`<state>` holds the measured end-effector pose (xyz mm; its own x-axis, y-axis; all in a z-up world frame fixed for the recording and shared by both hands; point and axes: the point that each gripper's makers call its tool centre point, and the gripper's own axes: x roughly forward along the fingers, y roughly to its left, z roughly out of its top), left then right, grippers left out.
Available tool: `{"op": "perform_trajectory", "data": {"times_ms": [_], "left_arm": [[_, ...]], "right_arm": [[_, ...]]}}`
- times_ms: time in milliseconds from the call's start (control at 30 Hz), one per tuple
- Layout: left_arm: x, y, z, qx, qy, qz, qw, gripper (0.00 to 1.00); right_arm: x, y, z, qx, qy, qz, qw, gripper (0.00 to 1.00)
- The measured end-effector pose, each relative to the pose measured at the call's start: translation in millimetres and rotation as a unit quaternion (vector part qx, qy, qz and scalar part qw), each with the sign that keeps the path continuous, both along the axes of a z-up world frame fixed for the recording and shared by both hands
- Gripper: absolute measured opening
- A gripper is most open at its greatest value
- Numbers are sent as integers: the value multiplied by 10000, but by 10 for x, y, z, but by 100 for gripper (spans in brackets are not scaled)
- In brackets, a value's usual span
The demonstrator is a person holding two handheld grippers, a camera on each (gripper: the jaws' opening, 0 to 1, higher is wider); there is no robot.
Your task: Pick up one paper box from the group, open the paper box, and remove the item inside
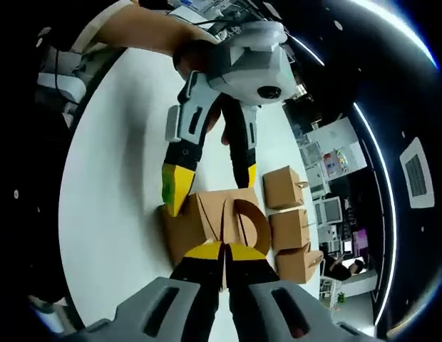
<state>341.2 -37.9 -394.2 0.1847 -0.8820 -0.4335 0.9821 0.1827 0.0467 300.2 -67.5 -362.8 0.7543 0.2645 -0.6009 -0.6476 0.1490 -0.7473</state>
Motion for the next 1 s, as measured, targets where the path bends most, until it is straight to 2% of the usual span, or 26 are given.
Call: {"op": "perform_trajectory", "data": {"times_ms": [67, 333, 567, 600, 667, 700, 733, 767, 1000], "left_arm": [[2, -1, 1, -18, 11, 15, 10000, 67], [14, -7, 3, -96, 42, 123, 9999, 66], [15, -23, -1, -157, 115, 183, 9996, 66], [16, -24, -2, -157, 117, 188, 9996, 66], [16, -26, -2, -160, 130, 198, 9996, 66], [16, -26, 0, -158, 125, 203, 9996, 66], [14, -29, 1, -145, 106, 201, 9996, 66], [17, -27, -1, -116, 83, 207, 9997, 66], [18, -22, -6, -48, 39, 203, 9998, 66]], "right_arm": [[5, -7, 17, 68, -56, -108, 9999, 3], [38, -42, 90, 791, -12, -445, 9959, 2], [74, -61, 140, 1586, -34, -664, 9851, 2], [76, -63, 137, 1789, 7, -734, 9811, 2], [80, -71, 139, 1935, 36, -764, 9781, 2], [83, -78, 110, 1842, 41, -730, 9802, 2], [83, -95, 77, 1578, 2, -641, 9854, 2], [86, -67, 83, 1553, -127, -521, 9864, 2], [72, -33, 67, 1296, -211, -349, 9907, 4]]}}
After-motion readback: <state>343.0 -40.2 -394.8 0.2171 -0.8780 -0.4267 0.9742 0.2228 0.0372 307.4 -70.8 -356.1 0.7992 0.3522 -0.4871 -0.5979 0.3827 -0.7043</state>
